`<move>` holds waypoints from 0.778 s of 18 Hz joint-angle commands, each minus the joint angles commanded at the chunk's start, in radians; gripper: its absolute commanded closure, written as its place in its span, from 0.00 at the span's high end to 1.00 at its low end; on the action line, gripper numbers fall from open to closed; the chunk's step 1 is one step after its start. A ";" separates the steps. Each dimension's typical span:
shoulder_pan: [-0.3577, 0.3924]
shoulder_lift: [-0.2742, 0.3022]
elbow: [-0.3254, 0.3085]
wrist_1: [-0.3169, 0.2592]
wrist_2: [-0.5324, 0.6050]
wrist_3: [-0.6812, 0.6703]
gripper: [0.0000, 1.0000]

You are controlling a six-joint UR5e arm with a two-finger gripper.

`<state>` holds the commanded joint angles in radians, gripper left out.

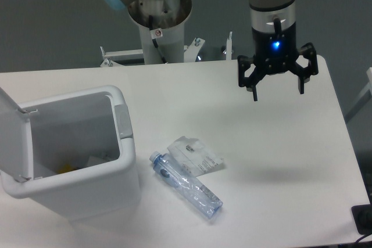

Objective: Place the trash in the trash can
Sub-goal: 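Move the gripper down over the clear plastic wrapper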

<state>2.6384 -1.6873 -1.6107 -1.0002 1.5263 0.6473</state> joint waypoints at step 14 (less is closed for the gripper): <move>-0.048 -0.098 -0.212 0.127 0.035 -0.266 1.00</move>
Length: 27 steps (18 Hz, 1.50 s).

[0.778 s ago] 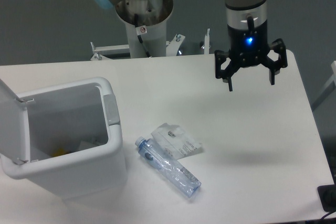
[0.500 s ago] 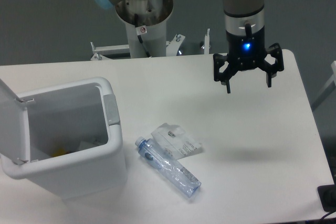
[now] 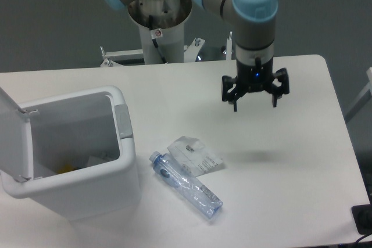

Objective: Place the trash in the trash can
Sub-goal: 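Move the gripper down over the clear plastic wrapper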

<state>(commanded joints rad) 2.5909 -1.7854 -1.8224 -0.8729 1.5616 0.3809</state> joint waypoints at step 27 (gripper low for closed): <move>-0.163 -0.212 -0.012 0.106 -0.020 -0.347 0.39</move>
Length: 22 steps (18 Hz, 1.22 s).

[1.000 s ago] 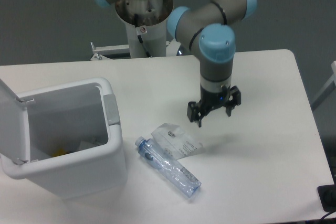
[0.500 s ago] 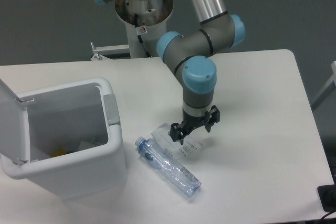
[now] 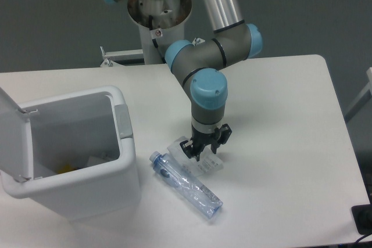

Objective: Place the trash in the trash can
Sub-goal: 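Move the gripper down over the clear plastic wrapper, then close the gripper on the clear plastic wrapper and lift it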

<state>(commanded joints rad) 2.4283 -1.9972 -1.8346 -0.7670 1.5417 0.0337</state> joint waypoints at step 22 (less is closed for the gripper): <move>0.129 0.245 0.202 -0.012 -0.280 0.005 0.00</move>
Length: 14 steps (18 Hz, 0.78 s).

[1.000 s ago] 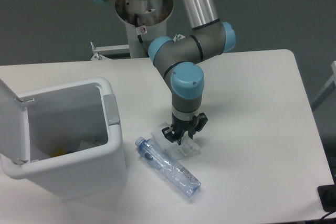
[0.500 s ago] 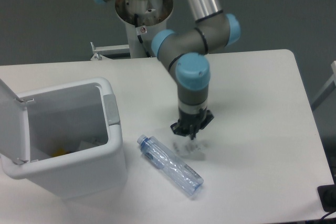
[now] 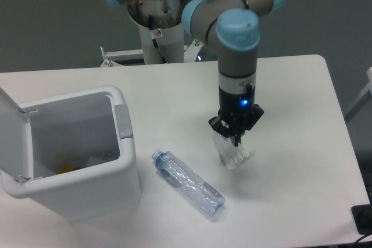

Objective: Place the trash in the trash can
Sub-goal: 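Close the gripper on the clear plastic wrapper and lift it, then carry the wrapper over the white bin and open the gripper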

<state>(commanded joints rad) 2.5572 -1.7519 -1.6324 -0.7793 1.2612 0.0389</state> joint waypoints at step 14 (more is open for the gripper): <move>-0.297 0.223 -0.010 0.014 -0.123 -0.131 0.00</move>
<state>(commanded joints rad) 2.2599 -1.5293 -1.6429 -0.7655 1.1382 -0.0921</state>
